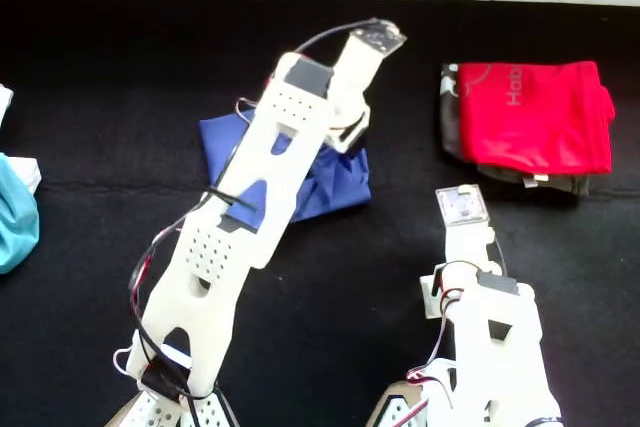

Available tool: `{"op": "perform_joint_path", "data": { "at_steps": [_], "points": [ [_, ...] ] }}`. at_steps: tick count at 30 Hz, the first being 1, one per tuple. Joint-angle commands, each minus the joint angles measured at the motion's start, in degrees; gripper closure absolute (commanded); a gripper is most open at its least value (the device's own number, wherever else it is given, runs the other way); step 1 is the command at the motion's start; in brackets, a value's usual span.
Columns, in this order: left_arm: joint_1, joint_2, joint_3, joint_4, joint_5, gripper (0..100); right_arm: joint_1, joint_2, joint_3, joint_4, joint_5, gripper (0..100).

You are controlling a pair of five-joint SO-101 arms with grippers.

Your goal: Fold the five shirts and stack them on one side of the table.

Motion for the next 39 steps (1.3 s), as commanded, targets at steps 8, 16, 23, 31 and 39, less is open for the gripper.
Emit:
{"op": "perform_joint_path", "data": {
  "at_steps": [8, 16, 23, 31, 39],
  "points": [
    [-8.92, -1.1, -6.64, 10.37, 0.26, 97, 0.66, 0.13, 0.92, -1.98, -0.62, 99.0],
    [-9.71, 9.98, -6.99, 10.11, 0.44, 99, 0.66, 0.13, 0.92, -1.98, -0.62, 99.0],
    [-1.1, 9.63, -7.08, 11.69, 0.62, 99, 0.66, 0.13, 0.92, -1.98, -0.62, 99.0],
    [6.2, 1.54, -7.08, 14.33, 5.36, 99, 0.66, 0.13, 0.84, -1.98, -0.62, 99.0],
    [1.36, -5.85, -6.64, 13.01, 5.27, 99, 0.66, 0.13, 0.84, -2.07, -0.62, 99.0]
  ]
}}
